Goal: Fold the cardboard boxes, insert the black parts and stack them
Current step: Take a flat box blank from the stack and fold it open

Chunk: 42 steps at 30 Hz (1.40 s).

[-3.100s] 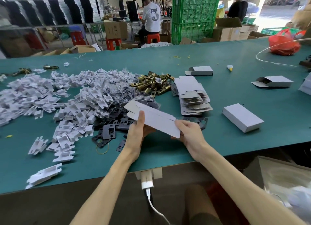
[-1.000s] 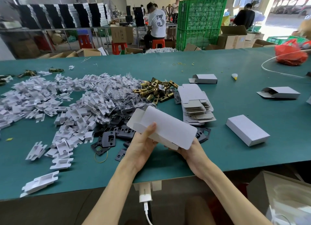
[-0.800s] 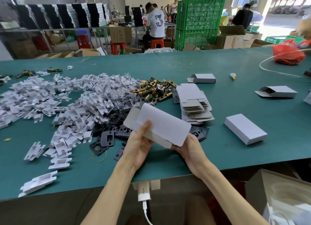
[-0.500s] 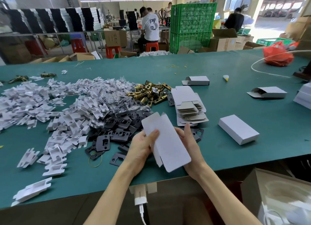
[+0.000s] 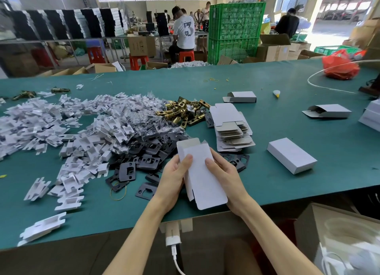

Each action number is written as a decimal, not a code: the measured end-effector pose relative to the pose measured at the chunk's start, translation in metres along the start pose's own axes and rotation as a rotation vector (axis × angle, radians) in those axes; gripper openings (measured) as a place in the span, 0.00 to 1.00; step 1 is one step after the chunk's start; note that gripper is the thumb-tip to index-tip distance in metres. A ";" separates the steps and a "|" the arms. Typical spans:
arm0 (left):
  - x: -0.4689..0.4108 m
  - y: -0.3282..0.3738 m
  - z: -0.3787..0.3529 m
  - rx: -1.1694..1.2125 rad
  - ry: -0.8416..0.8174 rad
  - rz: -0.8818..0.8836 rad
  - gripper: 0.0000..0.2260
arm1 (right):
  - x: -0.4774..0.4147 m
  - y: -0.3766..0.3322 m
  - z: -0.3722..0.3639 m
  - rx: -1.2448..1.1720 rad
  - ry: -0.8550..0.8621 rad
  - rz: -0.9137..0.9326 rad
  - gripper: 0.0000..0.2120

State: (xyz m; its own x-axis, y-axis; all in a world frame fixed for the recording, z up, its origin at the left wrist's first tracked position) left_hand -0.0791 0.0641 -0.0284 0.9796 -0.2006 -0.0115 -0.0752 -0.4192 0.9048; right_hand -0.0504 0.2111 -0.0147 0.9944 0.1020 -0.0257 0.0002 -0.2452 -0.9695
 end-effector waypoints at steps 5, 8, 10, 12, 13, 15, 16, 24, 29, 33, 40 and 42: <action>-0.002 -0.001 0.004 -0.008 0.042 -0.054 0.18 | 0.000 0.006 0.006 -0.024 0.034 -0.011 0.12; -0.002 -0.001 0.006 -0.007 0.068 -0.067 0.18 | -0.002 0.009 0.007 -0.071 0.016 -0.027 0.13; -0.002 -0.001 0.007 -0.007 0.088 -0.081 0.19 | -0.003 0.010 0.006 -0.084 0.004 -0.021 0.15; -0.002 0.000 0.007 -0.016 0.101 -0.096 0.20 | -0.004 0.011 0.005 -0.079 0.000 -0.012 0.15; -0.002 0.000 0.006 -0.022 0.111 -0.100 0.20 | -0.004 0.011 0.005 -0.066 0.006 -0.009 0.14; -0.001 0.000 0.005 -0.029 0.120 -0.105 0.22 | -0.005 0.011 0.007 -0.034 0.036 -0.001 0.13; -0.001 0.000 0.004 -0.035 0.106 -0.104 0.22 | -0.005 0.012 0.008 -0.023 0.058 0.006 0.13; -0.003 -0.004 0.007 -0.068 0.041 -0.089 0.18 | -0.005 0.011 0.011 -0.049 0.129 0.020 0.14; -0.005 -0.006 0.010 -0.078 0.063 -0.090 0.13 | -0.004 0.010 0.012 -0.083 0.110 0.015 0.12; -0.004 -0.004 0.006 -0.104 0.064 -0.107 0.16 | -0.004 0.010 0.013 -0.069 0.143 0.043 0.12; 0.001 0.003 0.002 -0.128 0.061 -0.159 0.25 | -0.004 0.009 0.009 -0.049 0.105 0.061 0.19; 0.003 0.005 0.000 -0.131 0.054 -0.153 0.28 | -0.004 0.008 0.006 -0.023 0.063 0.062 0.23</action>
State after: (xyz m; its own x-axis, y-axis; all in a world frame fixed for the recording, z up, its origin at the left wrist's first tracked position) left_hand -0.0769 0.0612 -0.0236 0.9866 -0.0945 -0.1333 0.0964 -0.3222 0.9418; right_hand -0.0550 0.2146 -0.0236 0.9973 0.0252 -0.0696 -0.0602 -0.2709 -0.9607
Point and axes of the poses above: each hand's wrist, its own x-axis away from the middle knuckle, its own z-axis out of the back of the hand, y = z × x, the point moved 4 cm from there along -x, towards the middle knuckle, and after that the axes turned 5 degrees about x, right-handed, at the moved point
